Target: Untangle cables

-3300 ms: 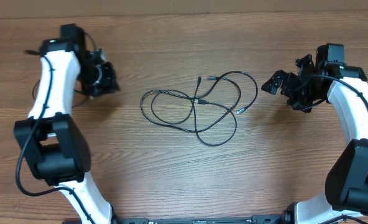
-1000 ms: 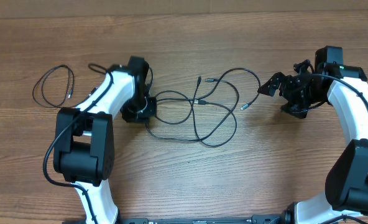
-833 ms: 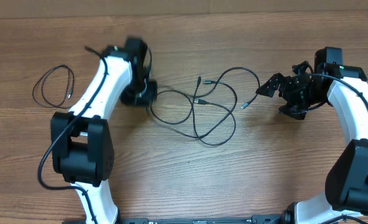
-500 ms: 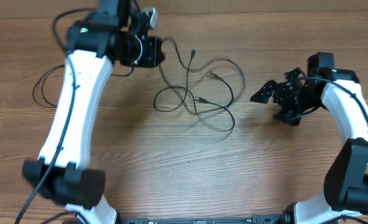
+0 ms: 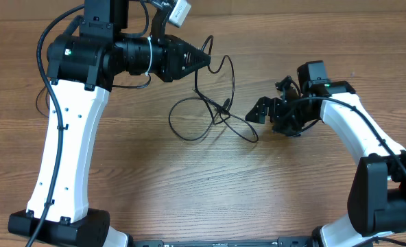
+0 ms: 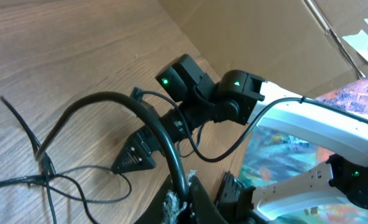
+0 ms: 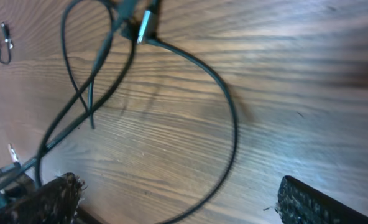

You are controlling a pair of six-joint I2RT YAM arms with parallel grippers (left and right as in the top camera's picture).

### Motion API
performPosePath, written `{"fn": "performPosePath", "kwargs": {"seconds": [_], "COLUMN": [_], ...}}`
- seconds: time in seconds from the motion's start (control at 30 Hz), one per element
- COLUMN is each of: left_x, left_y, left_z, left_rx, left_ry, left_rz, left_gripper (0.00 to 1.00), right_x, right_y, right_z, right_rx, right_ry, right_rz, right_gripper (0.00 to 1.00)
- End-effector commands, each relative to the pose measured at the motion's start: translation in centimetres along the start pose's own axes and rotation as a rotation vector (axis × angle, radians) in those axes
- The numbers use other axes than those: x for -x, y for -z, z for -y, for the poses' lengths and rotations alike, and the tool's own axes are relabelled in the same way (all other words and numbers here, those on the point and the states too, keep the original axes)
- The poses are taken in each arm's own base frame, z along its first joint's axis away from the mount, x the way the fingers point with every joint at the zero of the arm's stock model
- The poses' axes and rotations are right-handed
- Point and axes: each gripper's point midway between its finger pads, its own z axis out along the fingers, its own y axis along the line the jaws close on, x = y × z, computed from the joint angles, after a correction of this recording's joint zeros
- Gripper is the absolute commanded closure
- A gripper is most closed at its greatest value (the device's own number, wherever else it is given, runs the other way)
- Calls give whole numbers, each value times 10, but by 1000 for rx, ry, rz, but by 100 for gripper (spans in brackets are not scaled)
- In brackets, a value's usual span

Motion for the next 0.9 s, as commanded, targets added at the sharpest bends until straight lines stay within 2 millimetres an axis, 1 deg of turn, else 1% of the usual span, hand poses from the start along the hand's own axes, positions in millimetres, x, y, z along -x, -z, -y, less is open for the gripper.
{"fn": "performPosePath", "kwargs": {"seconds": [0.0,0.1,0.17,0.27,0.3,0.37,0.4,0.47,0.57,0.63,0.67,0.8,0.87], "left_x": [-1,-5,-10,-20,-27,-37,-45,-55,-69,-74,-75,-73,-69], "left_y": [4,4,4,9,14,24,32,45,65,74,75,70,65], "left_z": [11,7,-7,-34,-48,-68,-80,-95,-112,-118,-118,-116,-113], "left_rx": [-25,2,84,247,333,468,557,677,838,902,910,879,845], "left_ry": [-35,-15,3,53,92,151,181,213,258,282,285,285,281], "left_rz": [-2,-15,-30,-64,-83,-111,-131,-160,-198,-208,-210,-202,-186], "left_gripper": [93,92,93,93,93,93,93,93,92,92,92,92,92], "right_x": [2,3,3,5,5,5,5,5,4,3,3,-4,-9], "right_y": [3,3,3,3,3,4,5,6,6,6,5,-2,-13], "right_z": [-11,-11,-9,1,7,15,20,26,29,30,29,35,39], "right_rx": [15,16,3,-56,-90,-137,-162,-200,-214,-214,-215,-284,-359], "right_ry": [46,48,46,42,37,32,29,25,18,-17,-28,-2,50], "right_rz": [26,28,31,42,46,49,51,54,55,56,55,46,51], "right_gripper": [0,0,0,0,0,0,0,0,0,0,0,0,0]}}
